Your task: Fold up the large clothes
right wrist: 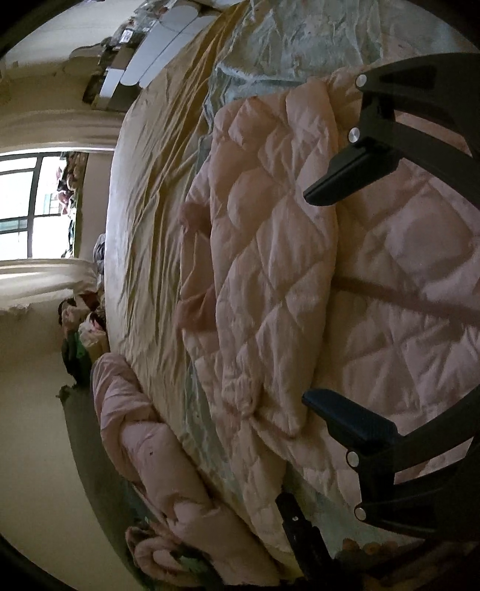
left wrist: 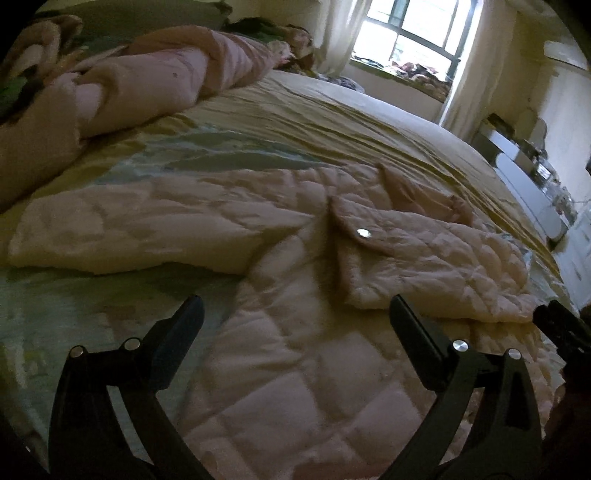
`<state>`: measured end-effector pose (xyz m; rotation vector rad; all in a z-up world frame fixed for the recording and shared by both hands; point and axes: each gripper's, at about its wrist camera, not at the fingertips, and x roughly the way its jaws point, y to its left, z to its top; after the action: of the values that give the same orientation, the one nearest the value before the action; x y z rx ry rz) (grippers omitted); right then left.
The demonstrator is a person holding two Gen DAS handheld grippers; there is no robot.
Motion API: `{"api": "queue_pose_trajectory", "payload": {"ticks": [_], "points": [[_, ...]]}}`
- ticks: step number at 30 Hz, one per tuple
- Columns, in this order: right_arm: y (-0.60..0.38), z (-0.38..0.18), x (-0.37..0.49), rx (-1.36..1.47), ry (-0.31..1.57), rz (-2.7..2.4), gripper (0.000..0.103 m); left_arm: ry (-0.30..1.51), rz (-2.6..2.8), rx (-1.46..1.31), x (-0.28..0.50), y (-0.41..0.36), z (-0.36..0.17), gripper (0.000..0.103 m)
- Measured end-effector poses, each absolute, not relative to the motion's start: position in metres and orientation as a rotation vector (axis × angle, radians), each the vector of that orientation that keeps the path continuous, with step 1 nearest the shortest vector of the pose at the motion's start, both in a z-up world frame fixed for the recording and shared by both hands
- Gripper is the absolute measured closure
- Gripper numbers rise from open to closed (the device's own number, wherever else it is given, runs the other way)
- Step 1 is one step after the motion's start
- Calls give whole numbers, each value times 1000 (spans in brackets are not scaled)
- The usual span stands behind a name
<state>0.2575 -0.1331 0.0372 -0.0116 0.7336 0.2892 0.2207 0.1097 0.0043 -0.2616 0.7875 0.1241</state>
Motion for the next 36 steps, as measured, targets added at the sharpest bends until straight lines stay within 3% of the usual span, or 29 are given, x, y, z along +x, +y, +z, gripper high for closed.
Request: {"api": "queue_pose_trajectory", "payload": {"ticks": [36], "points": [[67, 55, 246, -167, 705, 557, 4, 699, 429, -430, 176, 283, -16, 9]]}}
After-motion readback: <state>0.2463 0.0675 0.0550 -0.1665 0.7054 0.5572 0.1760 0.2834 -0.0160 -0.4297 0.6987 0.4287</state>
